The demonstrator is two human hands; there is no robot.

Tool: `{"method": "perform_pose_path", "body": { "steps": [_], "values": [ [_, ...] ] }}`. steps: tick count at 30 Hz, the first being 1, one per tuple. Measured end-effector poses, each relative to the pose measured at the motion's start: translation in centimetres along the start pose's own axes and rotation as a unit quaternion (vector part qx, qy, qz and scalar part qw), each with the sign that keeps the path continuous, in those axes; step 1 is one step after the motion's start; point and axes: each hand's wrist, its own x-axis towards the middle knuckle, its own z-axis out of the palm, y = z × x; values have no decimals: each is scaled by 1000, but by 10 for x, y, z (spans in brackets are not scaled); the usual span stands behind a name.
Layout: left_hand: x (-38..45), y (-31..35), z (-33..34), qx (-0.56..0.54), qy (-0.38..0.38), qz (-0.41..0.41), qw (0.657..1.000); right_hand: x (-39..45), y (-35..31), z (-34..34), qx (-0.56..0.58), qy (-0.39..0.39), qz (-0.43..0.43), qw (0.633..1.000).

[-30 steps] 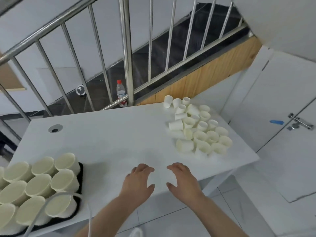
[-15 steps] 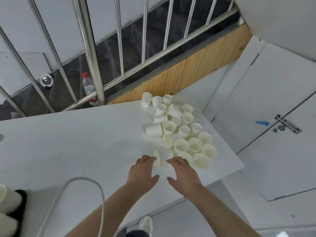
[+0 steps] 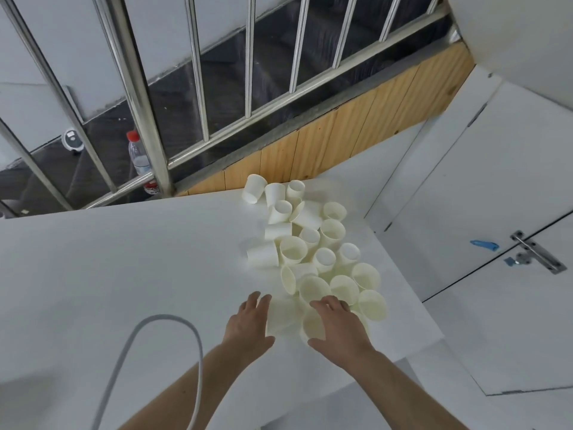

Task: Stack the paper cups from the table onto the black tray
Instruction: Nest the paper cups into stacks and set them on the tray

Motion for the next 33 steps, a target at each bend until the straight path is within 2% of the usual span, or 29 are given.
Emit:
{"method": "perform_pose_path", "body": {
  "steps": [6, 12, 19, 23, 33],
  "values": [
    [12, 5, 10, 1, -13, -15, 1000, 9, 11, 6, -6, -20, -7, 1000],
    [15, 5, 10, -23, 8, -20, 999, 16, 9, 13, -16, -27, -30, 999],
    [5, 2, 0, -64, 43, -7, 997, 17, 0, 10, -14, 8, -63, 998],
    [-1, -4, -4, -33, 53, 5, 998, 16, -7, 11, -10, 15, -86, 996],
    [-9, -9, 2, 33, 8, 31, 999, 10, -10, 22, 12, -8, -122, 992]
  ]
}}
